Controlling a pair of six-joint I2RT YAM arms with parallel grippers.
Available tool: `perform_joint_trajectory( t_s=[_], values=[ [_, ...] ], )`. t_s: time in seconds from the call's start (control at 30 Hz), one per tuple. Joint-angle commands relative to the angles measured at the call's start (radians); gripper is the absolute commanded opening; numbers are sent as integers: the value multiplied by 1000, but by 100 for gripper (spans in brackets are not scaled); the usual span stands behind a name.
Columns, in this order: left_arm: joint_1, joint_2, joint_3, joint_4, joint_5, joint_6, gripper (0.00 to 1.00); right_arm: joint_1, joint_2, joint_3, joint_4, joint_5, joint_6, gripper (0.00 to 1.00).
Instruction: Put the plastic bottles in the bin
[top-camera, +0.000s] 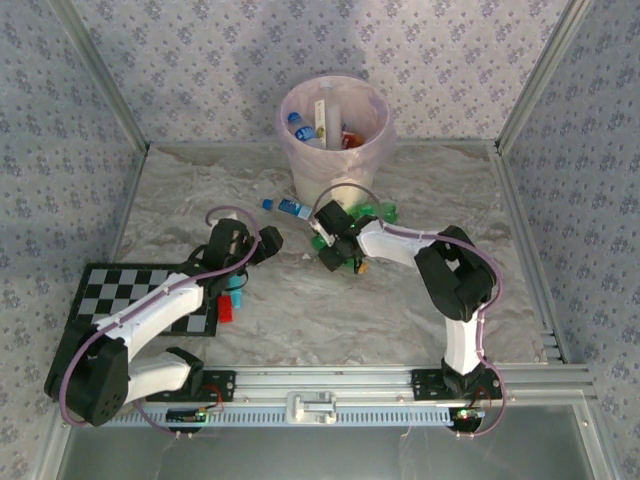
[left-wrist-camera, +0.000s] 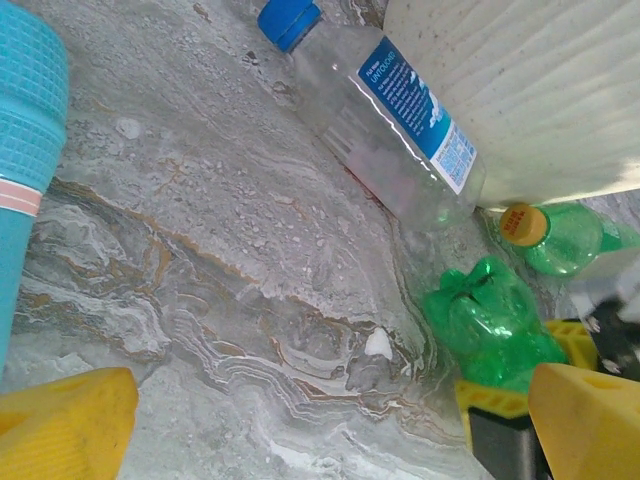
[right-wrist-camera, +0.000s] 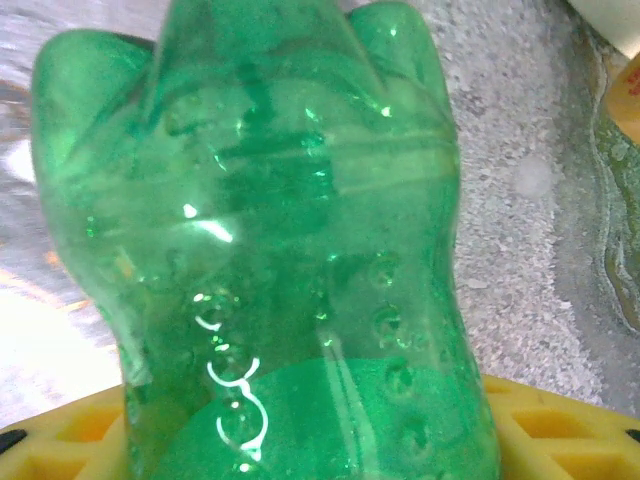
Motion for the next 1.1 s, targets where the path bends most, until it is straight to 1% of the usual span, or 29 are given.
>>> perform_joint_trajectory(
  t_s=[0.0,0.13,0.27,0.4,0.5,0.57,0.63,0.8,0.9,1.07],
  values=[
    [2,-29,-3,-16,-53,-24,100,32,-113,15,-15,-25,-34,50],
    [3,-44,-22,-32,-90,-48,100,61,-211,28,-12,-56,-64,50],
    [7,-73,-45,-37,-119,-59,100,54,-335,30,40,-129,-65,49],
    [11,-95,-60,-41,-130,-59,100,13,-460,30,110,-236,-58,48],
    [13,-104,-66,-45,-129,-61,100,-39,-530,35,176,-331,-24,48],
    [13,-107,-71,-45,-125,-64,100,-76,-567,46,223,-370,3,48],
    [14,-107,-74,-43,-120,-70,100,-107,-583,66,253,-360,12,48],
    [13,-112,-76,-40,-106,-76,100,-170,-557,162,297,-263,38,49],
    [13,-125,-76,-47,-106,-76,100,-195,-513,227,326,-231,47,50],
    [13,-152,-74,-75,-113,-67,100,-217,-376,370,323,-165,66,51]
  ],
)
